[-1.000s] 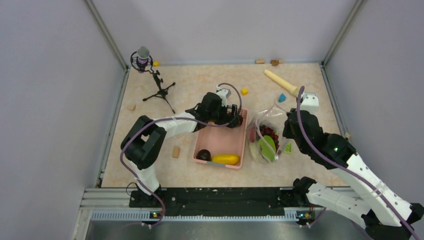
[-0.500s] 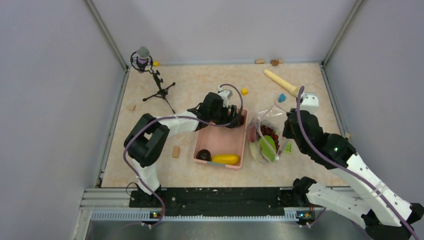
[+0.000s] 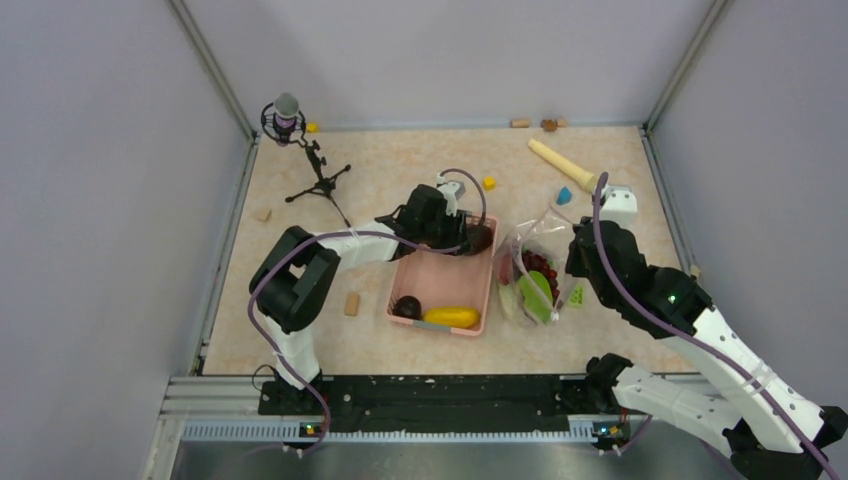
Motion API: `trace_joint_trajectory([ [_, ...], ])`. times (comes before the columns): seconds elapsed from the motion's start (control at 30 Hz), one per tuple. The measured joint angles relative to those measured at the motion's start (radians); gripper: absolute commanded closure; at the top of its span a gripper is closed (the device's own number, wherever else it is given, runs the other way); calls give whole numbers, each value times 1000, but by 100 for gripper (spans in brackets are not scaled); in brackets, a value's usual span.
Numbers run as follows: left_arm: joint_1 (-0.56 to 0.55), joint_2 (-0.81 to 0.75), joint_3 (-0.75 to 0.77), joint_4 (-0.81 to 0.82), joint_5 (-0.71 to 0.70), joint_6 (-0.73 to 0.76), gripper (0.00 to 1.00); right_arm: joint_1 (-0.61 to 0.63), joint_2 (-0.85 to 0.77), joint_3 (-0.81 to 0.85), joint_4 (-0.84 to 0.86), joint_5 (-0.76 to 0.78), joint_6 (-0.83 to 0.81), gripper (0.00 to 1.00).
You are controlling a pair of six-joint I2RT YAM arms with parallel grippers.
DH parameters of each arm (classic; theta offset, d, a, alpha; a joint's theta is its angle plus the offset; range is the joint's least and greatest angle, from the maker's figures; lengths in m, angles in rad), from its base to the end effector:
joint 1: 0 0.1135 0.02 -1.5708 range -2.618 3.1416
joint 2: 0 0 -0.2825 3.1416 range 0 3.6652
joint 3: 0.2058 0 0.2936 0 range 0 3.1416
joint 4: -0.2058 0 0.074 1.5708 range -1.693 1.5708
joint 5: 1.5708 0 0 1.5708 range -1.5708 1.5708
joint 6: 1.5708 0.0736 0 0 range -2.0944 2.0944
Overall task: Place the food in the zip-top bag and seal the zipper
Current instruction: Pick up the fake fruit from the bin, then place the fake fruit in the zipper food storage bag.
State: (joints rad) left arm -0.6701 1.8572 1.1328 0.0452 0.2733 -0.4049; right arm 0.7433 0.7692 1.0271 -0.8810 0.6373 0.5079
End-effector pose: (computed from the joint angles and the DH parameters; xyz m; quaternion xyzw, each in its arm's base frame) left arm 0.3541 -0.3059 0.1480 0.1764 0.8782 -0.3243 0.3040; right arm 0.1679 0.0948 0.3636 0.0427 0.8560 0.0278 0.5145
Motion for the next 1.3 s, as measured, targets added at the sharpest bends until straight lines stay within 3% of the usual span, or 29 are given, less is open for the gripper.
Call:
trace_joint_trajectory([
  [0.17, 1, 0, 0, 0, 24, -1, 100, 0, 0, 0, 0, 0, 0, 100],
  [0.5, 1, -45, -41, -1, 36, -1, 100, 0, 0, 0, 0, 0, 0, 100],
  [0.97, 1, -422, -223, 0, -21, 7, 100, 0, 0, 0, 0, 0, -1, 100],
  [1.3, -5, -636, -191, 60, 199, 16, 100, 0, 0, 0, 0, 0, -1, 100],
])
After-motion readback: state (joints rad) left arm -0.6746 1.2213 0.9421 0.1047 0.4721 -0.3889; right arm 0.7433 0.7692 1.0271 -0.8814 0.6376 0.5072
